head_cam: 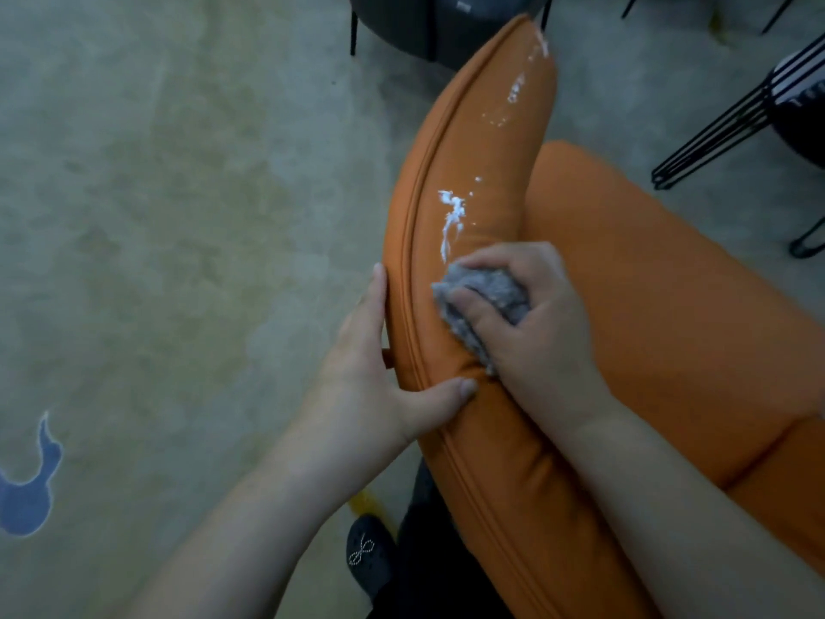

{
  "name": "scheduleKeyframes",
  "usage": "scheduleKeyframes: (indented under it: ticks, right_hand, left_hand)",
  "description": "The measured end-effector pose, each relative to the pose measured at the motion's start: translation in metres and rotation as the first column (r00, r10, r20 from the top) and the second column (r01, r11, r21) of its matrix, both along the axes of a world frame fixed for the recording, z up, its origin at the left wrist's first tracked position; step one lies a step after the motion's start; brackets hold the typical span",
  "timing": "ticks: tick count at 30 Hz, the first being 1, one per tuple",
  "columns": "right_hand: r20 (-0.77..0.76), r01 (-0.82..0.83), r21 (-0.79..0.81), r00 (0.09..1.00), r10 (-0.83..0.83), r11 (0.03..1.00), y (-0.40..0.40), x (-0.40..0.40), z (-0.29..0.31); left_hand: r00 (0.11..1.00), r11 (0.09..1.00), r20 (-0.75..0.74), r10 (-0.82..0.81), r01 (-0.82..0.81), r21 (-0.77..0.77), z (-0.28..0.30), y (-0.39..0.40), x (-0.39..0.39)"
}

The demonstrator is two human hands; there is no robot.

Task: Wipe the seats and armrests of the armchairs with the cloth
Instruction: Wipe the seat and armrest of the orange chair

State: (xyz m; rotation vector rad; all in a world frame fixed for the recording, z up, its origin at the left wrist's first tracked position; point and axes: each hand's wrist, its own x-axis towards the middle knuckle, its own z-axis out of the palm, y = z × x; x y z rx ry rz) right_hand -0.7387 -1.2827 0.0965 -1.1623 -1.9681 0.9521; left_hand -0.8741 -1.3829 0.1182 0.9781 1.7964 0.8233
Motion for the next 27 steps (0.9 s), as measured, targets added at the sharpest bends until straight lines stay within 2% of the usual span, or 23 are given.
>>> scheduleKeyframes:
  ticks: [3, 5, 6, 9, 10, 13, 16, 20, 24, 27]
  right_hand:
    - [0.05, 0.167, -0.123, 0.986, -0.162, 0.978, 0.006, 0.027, -0.01]
    - [0.008, 0.245, -0.18, 0.969, -0.248, 0.953, 0.014, 0.026, -0.009]
    - [-0.031, 0.251, -0.16, 0.965, -0.259, 0.955, 0.02, 0.016, -0.005]
    - [-0.154, 0.176, -0.05, 0.971, -0.182, 0.983, 0.05, -0.033, 0.013]
    - [-0.137, 0.144, -0.014, 0.98, -0.145, 0.989, 0.062, -0.048, 0.016]
    - [0.106, 0.074, 0.06, 0.991, -0.08, 0.996, 0.082, -0.072, 0.013]
    - [0.112, 0.031, 0.137, 0.993, -0.046, 0.99, 0.068, -0.059, 0.003]
    - [0.072, -0.033, 0.11, 0.997, 0.025, 0.993, 0.062, -0.05, 0.003]
    - [0.074, 0.032, 0.097, 0.996, -0.04, 0.995, 0.104, -0.066, 0.004]
    - [0.041, 0.016, 0.074, 0.999, -0.019, 0.997, 0.089, -0.055, -0.002]
  left_hand:
    - [1.0, 1.0, -0.026, -0.014, 0.014, -0.021, 0.001, 0.011, -0.008]
    - [0.999, 0.999, -0.034, -0.029, 0.028, -0.026, 0.002, 0.02, -0.013]
    - [0.998, 0.999, -0.044, -0.033, 0.032, -0.023, 0.002, 0.025, -0.014]
    - [0.995, 1.0, -0.094, -0.028, 0.028, 0.005, 0.004, 0.04, -0.019]
    - [0.993, 0.999, -0.118, -0.032, 0.033, 0.005, 0.004, 0.045, -0.021]
    - [0.981, 0.997, -0.178, -0.076, 0.076, -0.004, 0.001, 0.058, -0.026]
    - [0.972, 0.995, -0.214, -0.097, 0.103, 0.015, 0.0, 0.065, -0.025]
    - [0.965, 0.994, -0.244, -0.1, 0.108, 0.016, 0.001, 0.069, -0.026]
    - [0.963, 0.992, -0.239, -0.124, 0.128, 0.0, 0.0, 0.069, -0.031]
    - [0.962, 0.99, -0.24, -0.128, 0.138, 0.022, -0.001, 0.07, -0.03]
